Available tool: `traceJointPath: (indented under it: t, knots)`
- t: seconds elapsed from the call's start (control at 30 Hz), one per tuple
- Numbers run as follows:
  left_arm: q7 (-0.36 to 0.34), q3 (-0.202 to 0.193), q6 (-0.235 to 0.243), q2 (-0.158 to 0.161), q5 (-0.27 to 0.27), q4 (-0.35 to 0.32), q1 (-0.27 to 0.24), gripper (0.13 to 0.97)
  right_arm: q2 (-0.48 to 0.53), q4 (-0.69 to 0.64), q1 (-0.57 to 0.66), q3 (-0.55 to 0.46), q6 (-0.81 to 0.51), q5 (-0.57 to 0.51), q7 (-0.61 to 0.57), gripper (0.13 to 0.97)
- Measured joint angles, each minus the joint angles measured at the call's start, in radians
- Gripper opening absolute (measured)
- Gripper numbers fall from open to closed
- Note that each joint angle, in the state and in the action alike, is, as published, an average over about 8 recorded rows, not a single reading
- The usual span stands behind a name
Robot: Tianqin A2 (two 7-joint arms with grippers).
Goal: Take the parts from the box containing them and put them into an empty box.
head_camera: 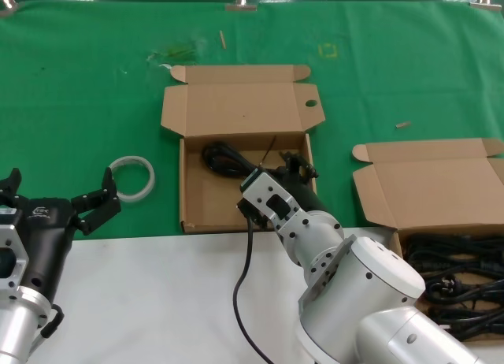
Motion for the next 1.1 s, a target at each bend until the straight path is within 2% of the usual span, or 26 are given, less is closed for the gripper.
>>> traceJointPath:
  t: [0.23,0.37,0.63,0.67,0.93,1.1]
  knots:
    - [0.0,0.0,0.0,0.0,0.0,0.0,0.0,0.965,0.0,0.0,0.0,0.0,0.0,0.0,0.0,0.56]
    - [0.0,0.0,0.0,0.0,0.0,0.0,0.0,0.965,0.0,0.0,0.0,0.0,0.0,0.0,0.0,0.56]
    - [0.0,0.0,0.0,0.0,0.0,0.0,0.0,0.965,0.0,0.002,-0.003,0.004,-0.004,-0.005,0.008,0.754]
    - [0.0,0.0,0.0,0.0,0.0,0.0,0.0,0.965,0.0,0.003,-0.005,0.007,-0.006,-0.009,0.013,0.754]
    - [0.0,0.0,0.0,0.0,0.0,0.0,0.0,0.965,0.0,0.022,-0.042,0.059,-0.054,-0.077,0.112,0.888]
    - [0.0,0.0,0.0,0.0,0.0,0.0,0.0,0.965,0.0,0.039,-0.074,0.104,-0.096,-0.137,0.2,0.922]
